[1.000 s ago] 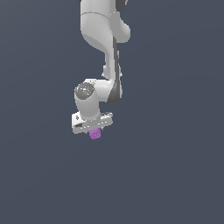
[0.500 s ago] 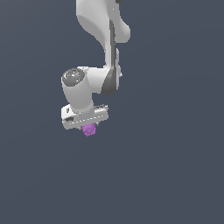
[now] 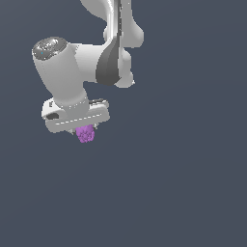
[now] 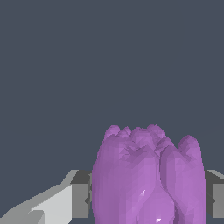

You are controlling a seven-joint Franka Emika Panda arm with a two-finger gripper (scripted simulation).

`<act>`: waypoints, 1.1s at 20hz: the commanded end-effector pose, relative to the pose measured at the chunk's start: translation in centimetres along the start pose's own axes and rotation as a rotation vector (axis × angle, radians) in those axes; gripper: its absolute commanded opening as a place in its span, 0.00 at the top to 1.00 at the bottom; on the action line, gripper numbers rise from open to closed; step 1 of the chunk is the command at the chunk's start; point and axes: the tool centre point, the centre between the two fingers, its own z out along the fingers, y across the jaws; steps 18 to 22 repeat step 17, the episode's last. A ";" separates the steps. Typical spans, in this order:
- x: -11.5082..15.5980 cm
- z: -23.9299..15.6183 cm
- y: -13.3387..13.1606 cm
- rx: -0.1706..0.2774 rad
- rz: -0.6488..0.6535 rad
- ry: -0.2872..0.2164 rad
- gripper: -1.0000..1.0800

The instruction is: Pick up the object and move it to a goal position.

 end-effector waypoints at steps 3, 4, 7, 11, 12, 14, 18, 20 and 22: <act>0.4 -3.6 1.3 0.001 0.000 -0.001 1.00; 0.4 -4.2 1.6 0.001 0.000 -0.001 1.00; 0.7 -5.7 2.1 0.001 -0.001 -0.002 1.00; 0.9 -7.0 2.7 0.001 -0.001 -0.002 1.00; 0.9 -7.2 2.8 0.001 -0.001 -0.002 1.00; 1.0 -7.5 2.9 0.001 -0.001 -0.002 1.00; 1.0 -7.7 3.0 0.001 -0.001 -0.002 1.00; 1.0 -7.7 3.0 0.001 -0.001 -0.002 1.00; 1.0 -7.7 3.0 0.001 -0.001 -0.002 1.00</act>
